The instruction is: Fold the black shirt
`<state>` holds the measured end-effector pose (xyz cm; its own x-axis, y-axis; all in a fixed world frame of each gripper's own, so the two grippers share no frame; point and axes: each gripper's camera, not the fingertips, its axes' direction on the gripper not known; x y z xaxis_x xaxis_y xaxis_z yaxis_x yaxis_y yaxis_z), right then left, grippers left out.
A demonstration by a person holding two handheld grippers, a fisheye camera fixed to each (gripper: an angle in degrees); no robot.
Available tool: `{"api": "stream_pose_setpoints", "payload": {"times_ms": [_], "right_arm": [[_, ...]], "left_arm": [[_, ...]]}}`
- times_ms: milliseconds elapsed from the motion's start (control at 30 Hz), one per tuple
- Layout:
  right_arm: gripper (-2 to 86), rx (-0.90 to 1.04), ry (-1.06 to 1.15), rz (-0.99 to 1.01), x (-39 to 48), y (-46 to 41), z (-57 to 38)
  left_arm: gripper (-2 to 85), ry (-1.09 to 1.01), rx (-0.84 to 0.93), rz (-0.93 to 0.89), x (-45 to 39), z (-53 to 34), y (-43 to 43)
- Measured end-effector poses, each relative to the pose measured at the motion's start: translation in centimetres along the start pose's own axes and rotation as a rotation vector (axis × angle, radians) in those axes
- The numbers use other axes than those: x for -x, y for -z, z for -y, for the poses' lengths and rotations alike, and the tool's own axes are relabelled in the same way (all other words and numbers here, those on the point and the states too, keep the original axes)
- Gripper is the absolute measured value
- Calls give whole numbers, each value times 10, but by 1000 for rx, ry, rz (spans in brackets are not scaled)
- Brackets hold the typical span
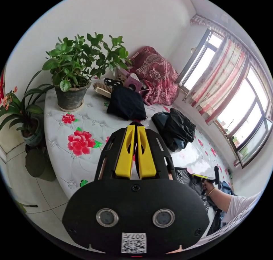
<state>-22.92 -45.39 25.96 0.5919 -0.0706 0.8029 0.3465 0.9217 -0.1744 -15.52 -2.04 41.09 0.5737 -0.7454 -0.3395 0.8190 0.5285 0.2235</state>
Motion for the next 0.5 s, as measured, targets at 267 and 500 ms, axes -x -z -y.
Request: {"api": "stream_pose_setpoints", "payload": {"times_ms": [267, 500], "right_arm": [[-2, -97, -103, 108, -31, 12, 15], [-2, -289, -216, 177, -42, 91, -107]], "left_arm": [[-9, 69, -71, -54, 24, -20, 35], [-8, -286, -118, -224, -92, -21, 42]]}}
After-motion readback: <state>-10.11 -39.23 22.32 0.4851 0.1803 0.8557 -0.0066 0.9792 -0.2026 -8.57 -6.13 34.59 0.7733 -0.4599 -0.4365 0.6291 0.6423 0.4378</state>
